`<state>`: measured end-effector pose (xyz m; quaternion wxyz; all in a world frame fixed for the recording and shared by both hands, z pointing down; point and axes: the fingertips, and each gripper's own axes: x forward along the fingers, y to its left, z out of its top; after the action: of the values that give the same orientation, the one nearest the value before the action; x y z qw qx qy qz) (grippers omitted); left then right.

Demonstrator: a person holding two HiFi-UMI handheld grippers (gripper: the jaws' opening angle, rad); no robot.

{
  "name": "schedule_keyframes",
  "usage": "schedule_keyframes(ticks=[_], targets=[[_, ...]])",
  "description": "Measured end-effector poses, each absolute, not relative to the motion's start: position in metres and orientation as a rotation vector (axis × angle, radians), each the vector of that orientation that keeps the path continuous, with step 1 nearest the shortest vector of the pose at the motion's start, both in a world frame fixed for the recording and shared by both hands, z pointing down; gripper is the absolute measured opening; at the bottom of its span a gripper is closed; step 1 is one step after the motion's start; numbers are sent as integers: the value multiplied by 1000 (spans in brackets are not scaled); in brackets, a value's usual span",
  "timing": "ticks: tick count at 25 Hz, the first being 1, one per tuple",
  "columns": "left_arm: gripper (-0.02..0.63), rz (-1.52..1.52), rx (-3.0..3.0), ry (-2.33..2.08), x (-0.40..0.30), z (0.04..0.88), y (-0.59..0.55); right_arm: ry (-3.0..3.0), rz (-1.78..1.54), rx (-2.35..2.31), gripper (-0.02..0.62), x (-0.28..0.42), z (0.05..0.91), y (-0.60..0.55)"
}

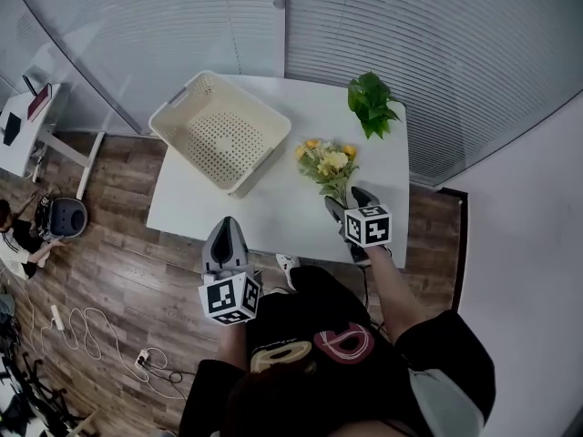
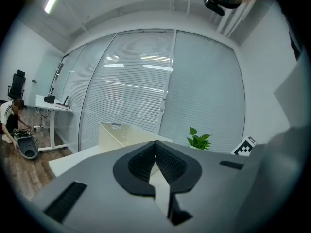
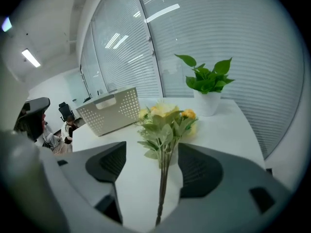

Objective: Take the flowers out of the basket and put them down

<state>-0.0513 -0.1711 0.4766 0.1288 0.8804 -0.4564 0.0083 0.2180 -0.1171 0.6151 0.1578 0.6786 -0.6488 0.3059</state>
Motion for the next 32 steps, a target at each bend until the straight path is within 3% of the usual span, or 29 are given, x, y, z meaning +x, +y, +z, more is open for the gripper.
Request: schedule_keyframes(ticks=[17,32], targets=[[17,-49,2598,-1280,-57,455,-150,-2109,585,2051,311,181,513,-101],[17,-43,2624,-1245,-53,456,-140,-2181,359,2062,35,151,483,-91]])
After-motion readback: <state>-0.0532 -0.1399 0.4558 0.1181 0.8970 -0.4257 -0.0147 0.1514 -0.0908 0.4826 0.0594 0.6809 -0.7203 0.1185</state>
